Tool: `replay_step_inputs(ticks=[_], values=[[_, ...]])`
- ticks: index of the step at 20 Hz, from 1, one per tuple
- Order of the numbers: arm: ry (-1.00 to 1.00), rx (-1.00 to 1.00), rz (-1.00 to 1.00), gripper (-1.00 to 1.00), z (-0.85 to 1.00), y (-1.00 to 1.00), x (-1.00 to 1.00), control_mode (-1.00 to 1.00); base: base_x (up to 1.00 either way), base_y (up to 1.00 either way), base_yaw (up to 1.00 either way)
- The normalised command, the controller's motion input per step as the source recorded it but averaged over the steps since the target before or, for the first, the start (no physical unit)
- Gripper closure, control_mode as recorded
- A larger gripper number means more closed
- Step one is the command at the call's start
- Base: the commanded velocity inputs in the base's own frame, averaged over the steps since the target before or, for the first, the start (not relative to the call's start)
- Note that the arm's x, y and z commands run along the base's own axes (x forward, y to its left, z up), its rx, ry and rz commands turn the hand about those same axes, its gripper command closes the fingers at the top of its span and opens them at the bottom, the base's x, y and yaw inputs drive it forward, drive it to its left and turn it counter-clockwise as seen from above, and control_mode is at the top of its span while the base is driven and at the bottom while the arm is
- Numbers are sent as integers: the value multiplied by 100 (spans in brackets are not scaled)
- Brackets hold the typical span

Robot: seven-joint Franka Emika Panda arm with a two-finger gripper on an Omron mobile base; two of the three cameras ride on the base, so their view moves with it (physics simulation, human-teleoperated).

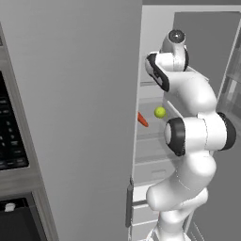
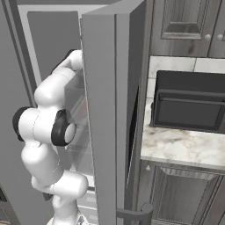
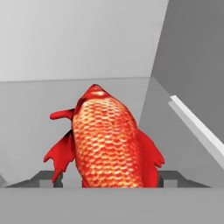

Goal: Open the fridge, remove the pear, carrot, and fish, and place them on any counter.

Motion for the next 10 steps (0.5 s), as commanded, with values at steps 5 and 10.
replay_step_inputs(ticks=[5, 10], values=[[-1, 1, 0, 100, -9, 1, -44, -100, 0, 0, 0], [0, 0, 0, 100, 21, 3, -99, -100, 0, 0, 0]])
